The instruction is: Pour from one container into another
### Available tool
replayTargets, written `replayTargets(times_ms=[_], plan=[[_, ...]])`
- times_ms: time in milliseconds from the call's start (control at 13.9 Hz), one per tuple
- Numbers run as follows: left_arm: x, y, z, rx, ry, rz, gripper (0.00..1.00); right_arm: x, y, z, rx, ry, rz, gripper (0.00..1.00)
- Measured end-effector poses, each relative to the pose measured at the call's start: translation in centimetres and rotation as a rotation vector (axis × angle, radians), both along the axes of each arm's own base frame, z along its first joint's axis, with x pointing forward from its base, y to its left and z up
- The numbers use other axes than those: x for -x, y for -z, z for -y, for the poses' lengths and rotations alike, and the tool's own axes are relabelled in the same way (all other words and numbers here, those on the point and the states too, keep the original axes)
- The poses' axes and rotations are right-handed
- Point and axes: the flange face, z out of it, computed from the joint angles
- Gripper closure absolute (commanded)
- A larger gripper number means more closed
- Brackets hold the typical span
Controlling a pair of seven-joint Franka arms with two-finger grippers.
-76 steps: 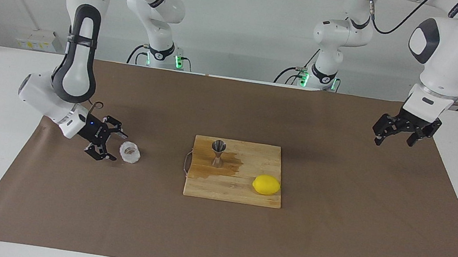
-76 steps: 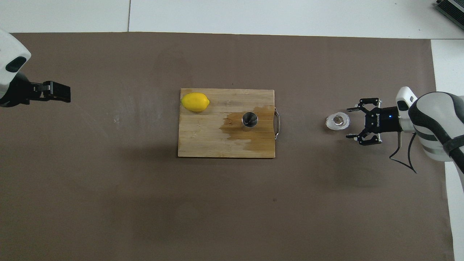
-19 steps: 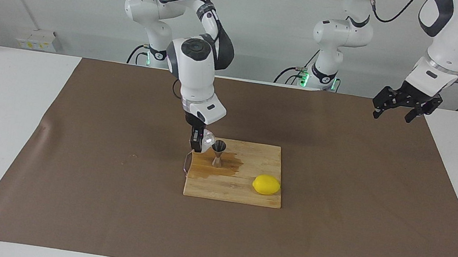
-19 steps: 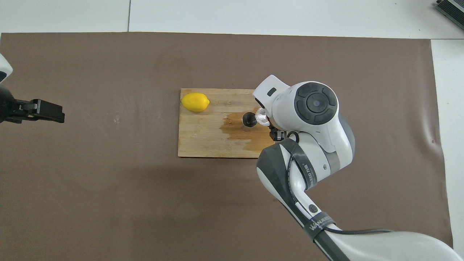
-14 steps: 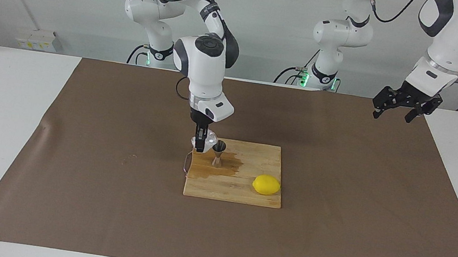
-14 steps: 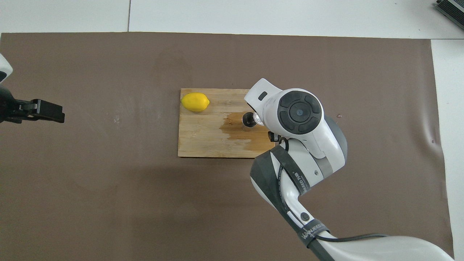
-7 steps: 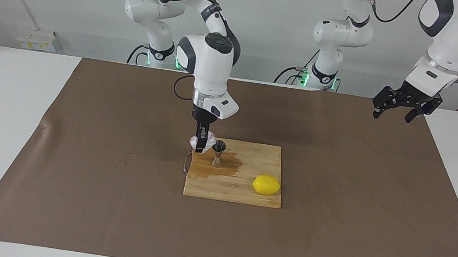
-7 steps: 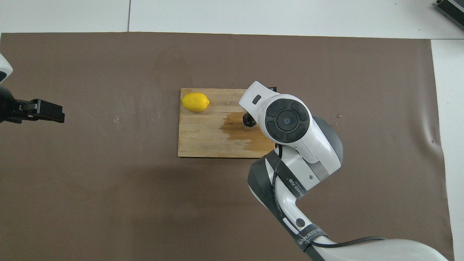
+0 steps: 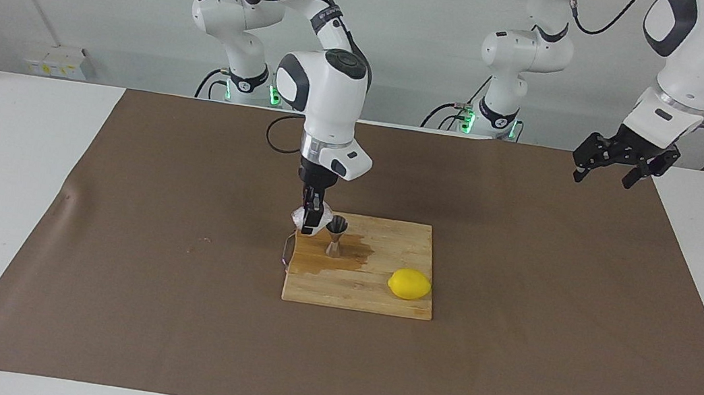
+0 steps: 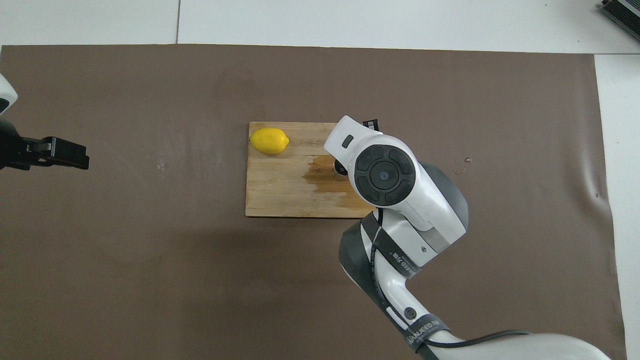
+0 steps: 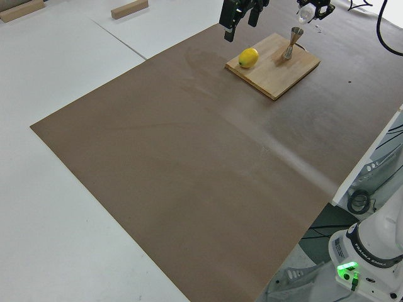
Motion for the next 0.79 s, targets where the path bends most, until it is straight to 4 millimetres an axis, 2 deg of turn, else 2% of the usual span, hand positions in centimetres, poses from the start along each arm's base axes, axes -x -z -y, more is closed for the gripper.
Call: replayTargets(times_ms=[790], plan=[[0.01,-0.02,0.0,0.0,0.0,0.0,0.0,0.35,-0.17,-0.67,0.057,-0.047,0.032,0.54]])
